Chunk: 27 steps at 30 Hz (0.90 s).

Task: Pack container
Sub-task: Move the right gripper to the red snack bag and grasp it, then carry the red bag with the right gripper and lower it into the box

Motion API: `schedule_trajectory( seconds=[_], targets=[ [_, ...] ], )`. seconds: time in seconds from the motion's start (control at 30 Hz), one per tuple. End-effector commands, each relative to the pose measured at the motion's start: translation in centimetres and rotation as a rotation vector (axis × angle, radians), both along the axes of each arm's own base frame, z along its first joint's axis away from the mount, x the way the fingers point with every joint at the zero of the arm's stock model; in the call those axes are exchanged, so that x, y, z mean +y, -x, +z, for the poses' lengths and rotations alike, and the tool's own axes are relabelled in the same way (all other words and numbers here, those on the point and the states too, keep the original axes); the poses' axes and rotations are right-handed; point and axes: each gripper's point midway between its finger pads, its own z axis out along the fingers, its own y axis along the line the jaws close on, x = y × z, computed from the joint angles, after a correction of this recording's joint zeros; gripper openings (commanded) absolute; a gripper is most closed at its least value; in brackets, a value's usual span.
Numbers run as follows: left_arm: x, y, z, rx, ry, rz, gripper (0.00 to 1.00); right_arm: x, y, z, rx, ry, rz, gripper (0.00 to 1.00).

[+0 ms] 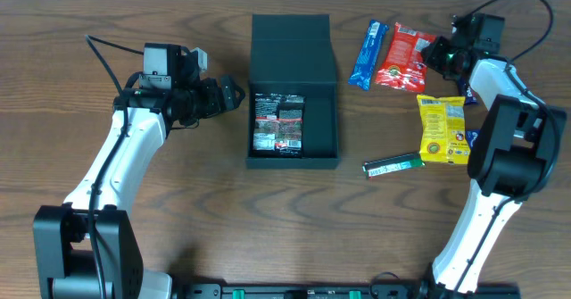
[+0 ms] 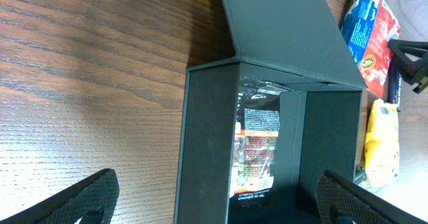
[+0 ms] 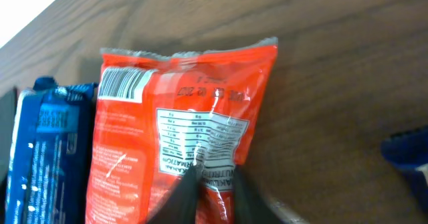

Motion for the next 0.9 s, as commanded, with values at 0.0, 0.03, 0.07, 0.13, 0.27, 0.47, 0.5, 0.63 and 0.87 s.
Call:
schedule_trajectory(
  seconds=[0.0, 0.03, 0.07, 0.13, 0.27, 0.47, 0.5, 0.63, 0.87],
  targets=[
    [-0.1, 0.0, -0.4, 0.011, 0.010, -0.007, 0.95, 0.7, 0.2, -1.6, 0.037, -0.015, 0.012, 0.01],
    [-0.2, 0.0, -0.3, 0.012, 0.013, -0.009, 0.95, 0.8, 0.3, -1.8, 0.042, -0.019, 0.013, 0.01],
    [-0.2, 0.1, -0.3, 0.012, 0.014, -0.010, 0.95, 0.9, 0.4, -1.8, 0.044, -0.027, 0.019, 0.01],
    [-0.2, 0.1, -0.3, 0.012, 0.014, -0.010, 0.95, 1.1, 0.5, -1.8, 0.046, -0.034, 0.025, 0.01],
    [-0.2, 0.1, -0.3, 0.012, 0.014, -0.010, 0.95, 2.8, 0.1, 0.2, 0.018, -0.119, 0.094, 0.01],
    [0.0, 0.0, -0.4, 0.010, 0.005, -0.005, 0.95, 3.5, 0.0, 6.3, 0.010, -0.066, 0.174, 0.01],
    [0.0, -0.1, -0.4, 0.009, 0.000, -0.002, 0.95, 3.4, 0.1, 7.7, 0.009, -0.044, 0.177, 0.01],
    [0.3, -0.3, -0.4, -0.006, -0.017, -0.003, 0.95, 3.7, 0.6, 14.7, -0.054, 0.058, 0.205, 0.01],
    [1.3, -0.9, -0.2, -0.028, -0.025, 0.016, 0.95, 9.0, 4.9, 24.8, -0.148, 0.078, 0.295, 0.01]
  ],
)
